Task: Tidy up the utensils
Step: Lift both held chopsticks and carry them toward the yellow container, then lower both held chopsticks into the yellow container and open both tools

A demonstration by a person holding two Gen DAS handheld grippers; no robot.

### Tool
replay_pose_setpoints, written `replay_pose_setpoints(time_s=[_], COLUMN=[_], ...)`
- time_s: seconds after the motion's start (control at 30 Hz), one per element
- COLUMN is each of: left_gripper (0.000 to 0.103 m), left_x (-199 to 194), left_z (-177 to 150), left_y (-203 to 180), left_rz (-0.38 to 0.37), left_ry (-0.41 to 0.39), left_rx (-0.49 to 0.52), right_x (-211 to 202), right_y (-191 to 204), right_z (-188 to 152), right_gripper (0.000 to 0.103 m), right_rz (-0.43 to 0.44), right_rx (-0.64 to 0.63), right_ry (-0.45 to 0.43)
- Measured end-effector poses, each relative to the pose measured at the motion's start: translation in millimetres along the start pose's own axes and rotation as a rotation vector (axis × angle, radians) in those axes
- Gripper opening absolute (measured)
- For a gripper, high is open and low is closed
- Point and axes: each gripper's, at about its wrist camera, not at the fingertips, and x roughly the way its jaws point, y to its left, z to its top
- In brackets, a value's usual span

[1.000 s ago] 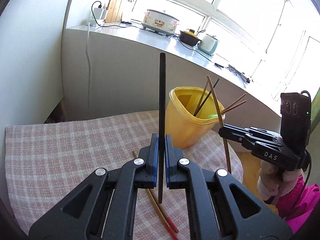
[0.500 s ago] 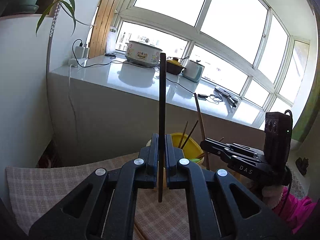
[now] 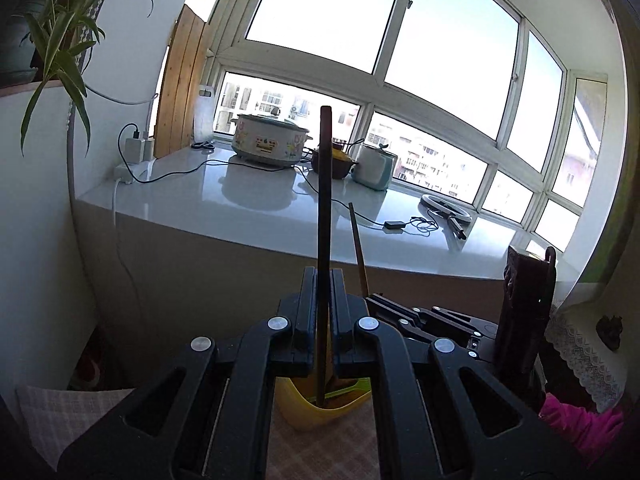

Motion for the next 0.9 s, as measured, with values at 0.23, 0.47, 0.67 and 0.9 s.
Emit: replay_pose_setpoints(time_s=[0.23,0.47,0.67,0.9], left_gripper=[0.003,0.003,0.003,0.003], left_x=[21,32,38,47], left_z=[-4,-8,-14,-28], left_y=[10,17,15,17], left_rz=[0.001,0.008,0.005,0.002], left_ry=[0.026,0.041,0.060,0.095], left_rx=[-0.029,-0.046,-0.041,-0.055], right_x=[25,39,51,48], right_y=[2,0,-1,-5], right_z=[2,4,-1,-15], right_gripper=[0.005,0.005,0.005,0.005], right_rz=[-0.045,-0.099,-0.114,-0.092], right_rx=[-0.007,-0.012,-0.022,-0.015], right_ry=[0.001,-0.019,0.008,0.079])
